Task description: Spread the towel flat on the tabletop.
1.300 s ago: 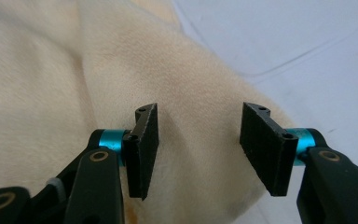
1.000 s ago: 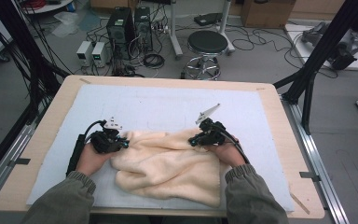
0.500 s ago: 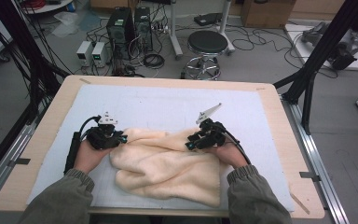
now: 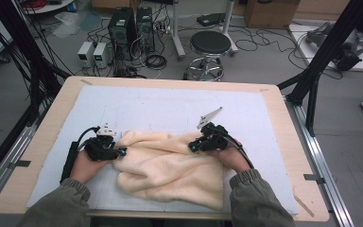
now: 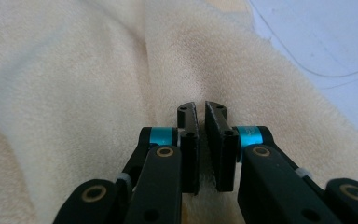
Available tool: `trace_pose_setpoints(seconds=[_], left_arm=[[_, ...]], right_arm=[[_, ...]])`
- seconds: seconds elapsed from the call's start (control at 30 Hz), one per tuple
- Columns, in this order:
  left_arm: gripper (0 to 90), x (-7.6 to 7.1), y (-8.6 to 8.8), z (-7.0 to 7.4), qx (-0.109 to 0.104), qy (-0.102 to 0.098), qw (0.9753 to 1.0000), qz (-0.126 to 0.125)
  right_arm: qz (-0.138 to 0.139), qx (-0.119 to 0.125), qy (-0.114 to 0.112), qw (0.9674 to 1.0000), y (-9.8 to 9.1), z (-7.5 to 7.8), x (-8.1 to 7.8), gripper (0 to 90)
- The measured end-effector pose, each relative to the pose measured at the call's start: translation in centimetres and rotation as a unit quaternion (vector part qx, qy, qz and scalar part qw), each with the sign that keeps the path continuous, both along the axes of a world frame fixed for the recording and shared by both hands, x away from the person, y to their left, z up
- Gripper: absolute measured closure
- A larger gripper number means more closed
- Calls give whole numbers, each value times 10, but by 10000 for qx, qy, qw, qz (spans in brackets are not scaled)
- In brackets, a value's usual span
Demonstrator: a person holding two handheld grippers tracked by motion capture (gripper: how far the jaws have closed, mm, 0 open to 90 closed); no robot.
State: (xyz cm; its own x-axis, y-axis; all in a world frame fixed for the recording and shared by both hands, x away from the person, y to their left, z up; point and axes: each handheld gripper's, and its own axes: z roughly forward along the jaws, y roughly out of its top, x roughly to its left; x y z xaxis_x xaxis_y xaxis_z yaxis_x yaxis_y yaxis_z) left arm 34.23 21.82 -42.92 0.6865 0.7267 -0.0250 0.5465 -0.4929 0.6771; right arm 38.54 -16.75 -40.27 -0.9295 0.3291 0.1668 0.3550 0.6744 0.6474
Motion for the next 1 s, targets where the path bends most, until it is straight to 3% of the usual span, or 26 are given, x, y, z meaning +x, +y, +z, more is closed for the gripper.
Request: trace_pose_setpoints(seconds=[0.1, 0.13, 0.3, 0.4, 0.47, 0.53, 0.57, 0.6, 0.63, 0.67, 0.7, 0.77, 0.83, 0.93, 1.0], left_arm=[[861, -1, -5, 4, 201, -162, 9997, -38], [861, -1, -5, 6, 234, -210, 9995, -21], [869, 8, -3, 23, 80, -475, 9985, 279], [872, 20, -9, 39, 22, -765, 9960, 470], [872, 33, -14, 52, 4, -953, 9938, 570], [872, 55, -20, 76, -109, -1190, 9901, 741], [870, 72, -24, 96, -172, -1360, 9870, 844], [847, 81, -26, 107, -222, -1508, 9837, 955], [776, 93, -28, 123, -274, -1663, 9781, 1225], [594, 100, -29, 132, -347, -1592, 9771, 1371], [557, 103, -29, 135, -476, -1532, 9778, 1348], [561, 102, -31, 131, -371, -1503, 9811, 1160], [553, 96, -32, 120, -341, -1463, 9835, 1013], [553, 84, -30, 93, -361, -1169, 9888, 858], [552, 73, -30, 80, -323, -1111, 9905, 740]], right_arm=[[-66, 164, -18, 9998, -6, 9, -4, 846], [-66, 164, -18, 9998, -6, 9, -4, 846], [-158, 341, -164, 9992, -16, 31, -7, 846], [-113, 211, -129, 9996, -14, 37, -3, 846], [-202, 124, -219, 9995, -14, 46, 4, 850], [-493, 45, -551, 9972, -18, 62, 15, 854], [-831, 68, -893, 9925, -22, 77, 24, 853], [-1346, 300, -1203, 9831, -28, 99, 35, 841], [-1578, 495, -1415, 9760, -33, 111, 42, 804], [-1901, 685, -1694, 9646, -38, 125, 50, 660], [-2045, 721, -1627, 9626, -42, 131, 56, 605], [-2002, 578, -1508, 9664, -45, 130, 61, 580], [-1903, 530, -1391, 9704, -48, 118, 60, 554], [-1766, 261, -1125, 9775, -49, 91, 54, 514], [-1623, 226, -1004, 9814, -49, 74, 46, 510]])
